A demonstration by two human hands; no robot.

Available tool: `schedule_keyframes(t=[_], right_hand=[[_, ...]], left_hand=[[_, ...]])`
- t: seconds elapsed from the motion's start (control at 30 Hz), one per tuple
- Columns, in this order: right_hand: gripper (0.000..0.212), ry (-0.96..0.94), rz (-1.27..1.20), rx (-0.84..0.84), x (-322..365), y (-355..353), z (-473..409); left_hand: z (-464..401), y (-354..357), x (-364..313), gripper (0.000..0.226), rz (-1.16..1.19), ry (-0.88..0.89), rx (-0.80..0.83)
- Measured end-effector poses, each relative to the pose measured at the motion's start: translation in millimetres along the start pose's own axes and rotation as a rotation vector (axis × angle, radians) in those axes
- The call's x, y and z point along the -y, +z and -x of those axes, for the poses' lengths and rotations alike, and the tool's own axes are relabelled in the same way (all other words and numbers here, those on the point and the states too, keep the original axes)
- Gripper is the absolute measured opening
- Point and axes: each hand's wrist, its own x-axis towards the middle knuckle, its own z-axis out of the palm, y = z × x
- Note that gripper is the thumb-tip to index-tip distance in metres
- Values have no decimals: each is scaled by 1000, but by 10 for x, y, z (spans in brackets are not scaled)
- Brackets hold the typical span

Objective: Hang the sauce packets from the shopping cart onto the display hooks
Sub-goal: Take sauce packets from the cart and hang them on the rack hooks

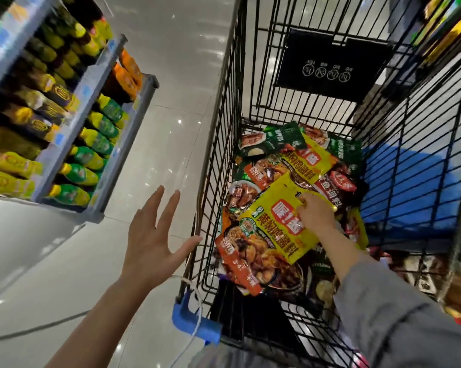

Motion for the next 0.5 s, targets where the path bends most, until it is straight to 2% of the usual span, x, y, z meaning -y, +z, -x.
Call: schedule_keyframes(t=[0.1, 0.2, 0.27, 0.33, 0.4, 0.5], right_hand=[[36, 7, 64, 56, 3, 69, -214], [51, 56, 57, 95, -89, 151, -352], [59, 80, -37, 36, -132, 126, -438], [57, 72, -151, -65, -151, 22, -557], [53, 82, -220, -111, -135, -117, -706], [58, 165, -216, -145, -96, -235, -970]], left_hand=[[-149, 52, -133, 83, -14, 81, -29], [-412, 201, -324, 82, 30, 77, -39], [-544, 311, -433, 82, 109, 2, -55], [-594, 391, -467, 80, 118, -33, -82], [-587, 424, -451, 79, 63, -24, -99], [-578, 435, -443, 78, -34, 12, -120]])
